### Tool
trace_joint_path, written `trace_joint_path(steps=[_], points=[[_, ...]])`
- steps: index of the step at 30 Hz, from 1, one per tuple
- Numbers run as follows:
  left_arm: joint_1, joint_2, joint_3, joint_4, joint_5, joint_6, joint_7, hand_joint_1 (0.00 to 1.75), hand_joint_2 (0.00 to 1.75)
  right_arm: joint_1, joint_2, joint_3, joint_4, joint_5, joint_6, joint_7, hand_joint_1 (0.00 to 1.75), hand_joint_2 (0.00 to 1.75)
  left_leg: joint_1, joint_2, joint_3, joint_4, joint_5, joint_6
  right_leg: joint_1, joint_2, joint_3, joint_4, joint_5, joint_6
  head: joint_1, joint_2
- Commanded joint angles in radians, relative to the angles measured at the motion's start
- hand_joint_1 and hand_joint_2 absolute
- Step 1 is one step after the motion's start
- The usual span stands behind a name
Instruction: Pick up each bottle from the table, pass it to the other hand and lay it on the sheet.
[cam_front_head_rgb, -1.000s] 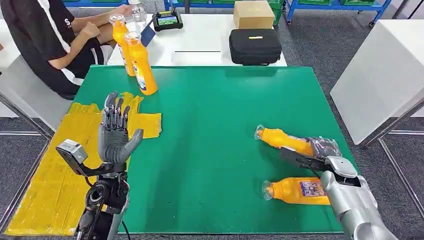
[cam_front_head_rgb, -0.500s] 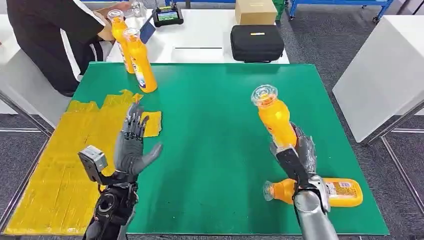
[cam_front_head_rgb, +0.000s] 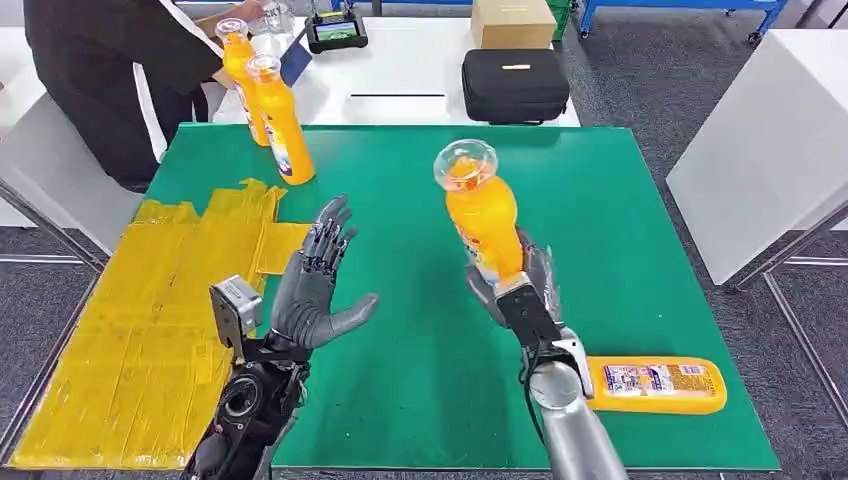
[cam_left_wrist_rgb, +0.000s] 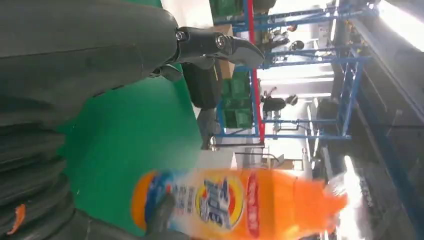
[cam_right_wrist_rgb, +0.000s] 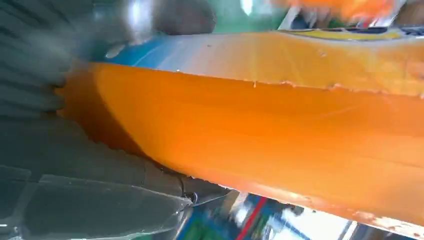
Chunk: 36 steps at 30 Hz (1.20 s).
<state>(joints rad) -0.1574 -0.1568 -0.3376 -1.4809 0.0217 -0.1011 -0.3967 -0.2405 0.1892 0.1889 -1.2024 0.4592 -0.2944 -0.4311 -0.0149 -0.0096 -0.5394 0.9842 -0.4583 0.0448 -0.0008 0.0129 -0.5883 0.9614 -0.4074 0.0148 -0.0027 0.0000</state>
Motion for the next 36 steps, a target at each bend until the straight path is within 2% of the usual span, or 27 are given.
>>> trace_joint_path(steps=[1, 4, 14, 15, 21, 23, 31, 36], points=[[-0.040, 0.008, -0.068, 0.052, -0.008, -0.004, 0.014, 0.00, 1.75, -0.061, 0.021, 0.199, 0.170, -0.069, 0.134, -0.010, 1.75, 1.75, 0.001, 0.002, 0.004, -0.001, -0.002, -0.004, 0.001, 0.001, 0.004, -0.001, -0.001, 0.000, 0.000, 0.000], [-0.027, 0.026, -0.078, 0.070, -0.007, -0.001, 0.001, 0.00, 1.75, -0.041, 0.020, 0.252, 0.188, -0.055, 0.126, -0.020, 1.75, 1.75, 0.001, 0.002, 0.003, -0.001, -0.001, -0.003, 0.001, 0.001, 0.003, -0.001, -0.001, 0.000, 0.000, 0.000], [-0.029, 0.027, -0.077, 0.071, -0.006, 0.000, -0.003, 0.00, 1.75, -0.044, 0.015, 0.254, 0.189, -0.056, 0.123, -0.022, 1.75, 1.75, 0.000, 0.001, 0.001, -0.001, -0.001, -0.003, 0.000, 0.000, 0.001, -0.001, -0.001, 0.000, 0.000, 0.000], [-0.029, 0.030, -0.079, 0.072, -0.002, 0.002, -0.006, 0.00, 1.75, -0.042, 0.009, 0.289, 0.197, -0.012, 0.093, -0.014, 1.75, 1.75, 0.001, 0.001, 0.003, -0.001, -0.002, -0.004, 0.000, -0.001, 0.003, -0.001, -0.002, 0.000, 0.000, 0.000], [-0.028, 0.031, -0.077, 0.070, 0.002, 0.004, -0.009, 0.00, 1.75, -0.036, 0.013, 0.309, 0.212, -0.001, 0.087, -0.012, 1.75, 1.75, 0.000, 0.000, 0.001, -0.001, -0.001, -0.003, 0.000, -0.001, 0.001, -0.001, -0.001, 0.000, 0.000, 0.000], [-0.025, 0.047, -0.048, 0.096, 0.041, 0.024, -0.015, 0.00, 1.75, -0.026, 0.016, 0.391, 0.268, 0.023, 0.048, -0.044, 1.75, 1.75, 0.001, 0.001, 0.003, -0.002, -0.002, -0.004, 0.000, -0.001, 0.003, -0.001, -0.002, 0.000, 0.000, 0.000], [-0.078, 0.042, -0.012, 0.193, 0.091, 0.025, -0.036, 0.00, 1.75, -0.071, 0.007, 0.472, 0.322, 0.009, -0.083, -0.076, 1.75, 1.75, 0.001, 0.001, 0.002, -0.001, -0.001, -0.004, 0.001, -0.001, 0.002, -0.001, -0.001, 0.000, 0.000, 0.000], [-0.090, 0.039, -0.018, 0.232, 0.098, 0.024, -0.036, 0.00, 1.75, -0.097, 0.019, 0.492, 0.389, 0.057, -0.191, -0.084, 1.75, 1.75, 0.000, 0.000, -0.001, -0.001, 0.000, -0.002, 0.000, -0.001, -0.001, -0.001, 0.000, 0.000, 0.000, 0.000]])
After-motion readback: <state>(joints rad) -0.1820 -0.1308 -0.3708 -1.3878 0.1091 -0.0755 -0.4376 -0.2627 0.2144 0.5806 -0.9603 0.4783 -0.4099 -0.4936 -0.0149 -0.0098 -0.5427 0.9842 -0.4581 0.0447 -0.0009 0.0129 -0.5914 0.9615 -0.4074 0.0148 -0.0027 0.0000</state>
